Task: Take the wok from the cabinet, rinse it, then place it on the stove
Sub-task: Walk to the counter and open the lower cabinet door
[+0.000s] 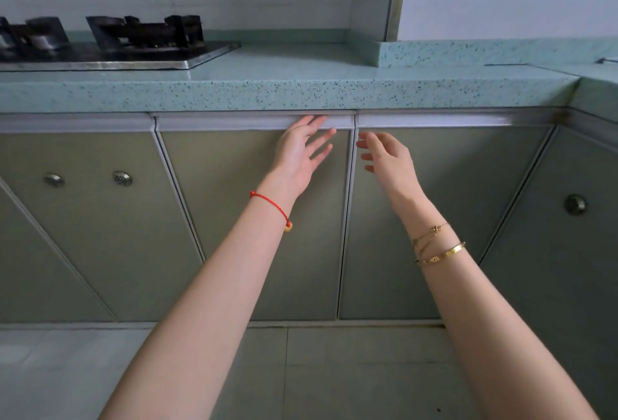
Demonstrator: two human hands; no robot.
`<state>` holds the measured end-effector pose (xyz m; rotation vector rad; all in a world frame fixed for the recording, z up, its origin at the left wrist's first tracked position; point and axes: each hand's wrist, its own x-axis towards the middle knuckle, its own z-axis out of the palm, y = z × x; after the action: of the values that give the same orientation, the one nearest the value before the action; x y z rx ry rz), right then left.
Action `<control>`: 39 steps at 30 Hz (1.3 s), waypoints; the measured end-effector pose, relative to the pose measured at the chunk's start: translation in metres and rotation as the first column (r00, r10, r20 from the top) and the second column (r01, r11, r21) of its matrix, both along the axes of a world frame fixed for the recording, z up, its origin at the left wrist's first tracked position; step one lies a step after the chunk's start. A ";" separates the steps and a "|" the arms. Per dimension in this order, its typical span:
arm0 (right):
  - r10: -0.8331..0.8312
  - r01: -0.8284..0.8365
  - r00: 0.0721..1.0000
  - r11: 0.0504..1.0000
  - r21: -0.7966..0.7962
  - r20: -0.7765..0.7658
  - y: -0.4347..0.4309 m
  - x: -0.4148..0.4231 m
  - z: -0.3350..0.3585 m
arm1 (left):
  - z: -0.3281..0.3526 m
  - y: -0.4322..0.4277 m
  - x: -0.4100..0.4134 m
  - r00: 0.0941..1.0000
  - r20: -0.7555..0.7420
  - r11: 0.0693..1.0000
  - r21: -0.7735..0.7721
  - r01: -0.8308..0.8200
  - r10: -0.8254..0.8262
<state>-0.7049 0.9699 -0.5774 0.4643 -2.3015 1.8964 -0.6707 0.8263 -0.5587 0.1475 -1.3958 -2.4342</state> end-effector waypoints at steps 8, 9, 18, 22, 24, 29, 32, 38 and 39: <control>0.004 -0.004 1.000 1.000 -0.015 0.006 0.000 -0.002 0.000 | -0.004 -0.002 0.000 1.000 -0.008 0.999 0.036 0.019 -0.019; 0.000 0.000 1.000 1.000 -0.017 0.006 0.000 -0.002 0.000 | -0.004 -0.002 0.001 1.000 -0.010 0.999 0.037 0.021 -0.021; 0.011 -0.010 1.000 0.999 -0.046 0.003 -0.003 0.005 0.002 | -0.007 0.001 0.022 0.999 -0.035 0.998 0.043 0.037 -0.036; 0.014 -0.015 1.000 0.998 -0.058 -0.018 -0.008 0.012 0.004 | -0.011 0.003 0.038 0.997 -0.064 0.998 0.043 0.048 -0.045; 0.013 -0.016 0.999 0.998 -0.061 -0.040 -0.010 0.017 0.005 | -0.014 0.004 0.046 0.996 -0.077 0.998 0.039 0.051 -0.048; 0.022 -0.023 0.988 1.000 -0.010 -0.150 -0.009 0.026 0.005 | -0.016 0.008 0.063 0.995 -0.090 0.998 0.032 0.053 -0.050; 0.018 -0.002 0.965 0.998 0.058 -0.263 -0.008 0.034 0.002 | -0.017 0.013 0.077 0.995 -0.093 1.000 -0.005 0.021 -0.021; 0.039 -0.021 0.924 0.998 0.053 -0.380 -0.003 0.057 -0.007 | -0.032 0.039 0.109 0.931 -0.082 0.894 -0.263 -0.363 0.355; 0.045 -0.028 0.919 0.998 0.049 -0.392 -0.002 0.063 -0.009 | -0.035 0.043 0.114 0.924 -0.091 0.875 -0.297 -0.382 0.372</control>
<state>-0.6422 0.9679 -0.5861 0.8161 -2.0804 1.5896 -0.5565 0.8692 -0.5940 0.2768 -1.5481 -1.8708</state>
